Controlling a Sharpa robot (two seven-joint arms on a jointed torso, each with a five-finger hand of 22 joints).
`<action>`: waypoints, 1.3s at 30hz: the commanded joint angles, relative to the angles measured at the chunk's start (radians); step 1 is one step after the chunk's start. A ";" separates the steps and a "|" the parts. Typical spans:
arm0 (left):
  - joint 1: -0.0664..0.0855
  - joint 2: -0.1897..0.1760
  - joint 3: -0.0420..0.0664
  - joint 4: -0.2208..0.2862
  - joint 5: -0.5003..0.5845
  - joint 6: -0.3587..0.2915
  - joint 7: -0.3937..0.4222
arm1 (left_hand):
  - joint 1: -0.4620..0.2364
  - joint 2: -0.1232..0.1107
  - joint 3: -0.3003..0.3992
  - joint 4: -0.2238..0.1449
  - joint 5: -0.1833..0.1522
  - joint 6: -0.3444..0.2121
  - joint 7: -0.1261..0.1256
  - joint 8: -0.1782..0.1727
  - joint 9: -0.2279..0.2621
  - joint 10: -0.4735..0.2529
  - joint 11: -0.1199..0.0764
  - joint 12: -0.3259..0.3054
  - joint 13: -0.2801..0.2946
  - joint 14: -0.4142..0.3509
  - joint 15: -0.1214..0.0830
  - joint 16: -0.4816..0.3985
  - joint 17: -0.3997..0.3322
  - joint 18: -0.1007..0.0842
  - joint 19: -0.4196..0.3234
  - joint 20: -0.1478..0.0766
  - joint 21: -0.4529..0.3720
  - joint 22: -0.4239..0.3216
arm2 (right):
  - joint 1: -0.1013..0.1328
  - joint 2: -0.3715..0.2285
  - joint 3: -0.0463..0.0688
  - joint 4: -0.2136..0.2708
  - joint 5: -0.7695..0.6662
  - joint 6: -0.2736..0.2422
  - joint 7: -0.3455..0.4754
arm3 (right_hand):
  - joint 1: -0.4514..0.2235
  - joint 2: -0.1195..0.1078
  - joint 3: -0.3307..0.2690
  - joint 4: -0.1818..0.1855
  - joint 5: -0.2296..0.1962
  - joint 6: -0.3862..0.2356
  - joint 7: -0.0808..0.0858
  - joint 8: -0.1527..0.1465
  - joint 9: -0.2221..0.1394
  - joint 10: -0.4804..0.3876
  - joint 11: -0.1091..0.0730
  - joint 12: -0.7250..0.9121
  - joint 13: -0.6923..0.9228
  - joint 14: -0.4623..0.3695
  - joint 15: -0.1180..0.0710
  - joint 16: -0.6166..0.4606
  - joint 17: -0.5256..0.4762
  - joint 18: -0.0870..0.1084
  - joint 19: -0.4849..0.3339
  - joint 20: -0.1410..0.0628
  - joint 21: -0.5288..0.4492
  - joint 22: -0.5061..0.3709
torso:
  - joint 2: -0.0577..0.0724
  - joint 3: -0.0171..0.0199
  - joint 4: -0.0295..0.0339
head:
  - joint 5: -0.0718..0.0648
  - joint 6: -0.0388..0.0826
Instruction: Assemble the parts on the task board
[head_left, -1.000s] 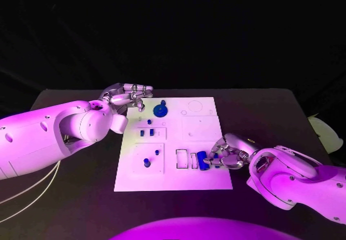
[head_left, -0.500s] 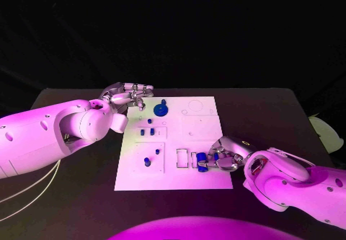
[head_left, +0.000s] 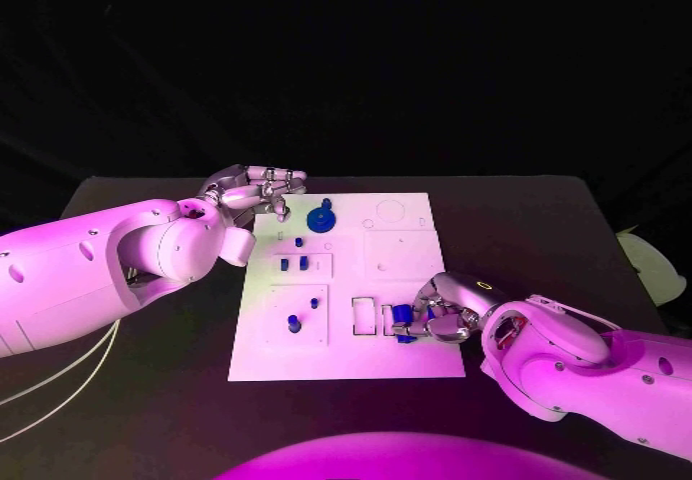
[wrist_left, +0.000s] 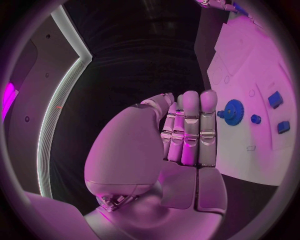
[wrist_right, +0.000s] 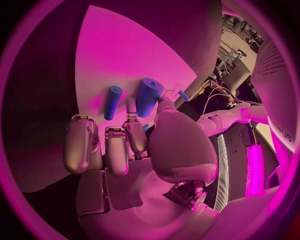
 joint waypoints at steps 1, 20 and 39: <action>0.000 0.001 0.001 0.003 0.002 0.019 0.001 | -0.012 0.000 -0.006 0.003 -0.002 -0.001 0.002 0.000 -0.001 -0.007 -0.001 0.005 0.000 -0.006 0.003 -0.005 -0.001 0.006 -0.003 0.000 -0.003 -0.001 | -0.005 0.004 -0.004 -0.005 -0.026 0.049 -0.023 | 0.014 -0.010 -0.006 -0.002 0.013 -0.004 -0.008 0.004 0.007 0.006 -0.004 0.002 0.020 0.078 -0.007 0.006 0.137 -0.013 0.015 -0.008 0.000 0.177 | 0.000 -0.0002 0.0000 | 0.002 0.001; 0.000 0.001 0.001 0.002 0.002 0.022 -0.004 | -0.009 0.001 -0.005 0.000 -0.001 -0.001 0.001 0.000 -0.002 -0.009 -0.002 0.006 0.000 -0.006 0.002 -0.006 -0.001 0.007 -0.005 0.000 -0.007 -0.004 | 0.000 -0.008 0.000 0.025 0.004 -0.027 -0.044 | 0.168 -0.013 0.024 -0.009 0.382 0.007 -0.022 0.029 0.053 0.021 -0.018 0.028 0.052 0.086 -0.019 0.026 0.181 -0.018 0.025 -0.019 0.025 0.191 | -0.001 -0.0004 0.0000 | 0.003 0.003; 0.000 0.003 0.001 0.000 0.002 0.030 -0.010 | -0.009 0.002 -0.005 0.000 -0.001 -0.001 0.002 0.000 -0.002 -0.009 -0.002 0.007 0.000 -0.006 0.002 -0.006 -0.002 0.007 -0.005 0.000 -0.008 -0.004 | 0.028 -0.003 0.007 0.071 0.146 -0.150 -0.008 | 0.112 0.015 0.018 0.000 0.391 0.022 -0.030 0.037 0.066 0.031 -0.024 0.036 0.061 0.090 -0.023 0.034 0.199 -0.022 0.033 -0.022 0.046 0.199 | -0.001 -0.0012 -0.0008 | 0.001 0.010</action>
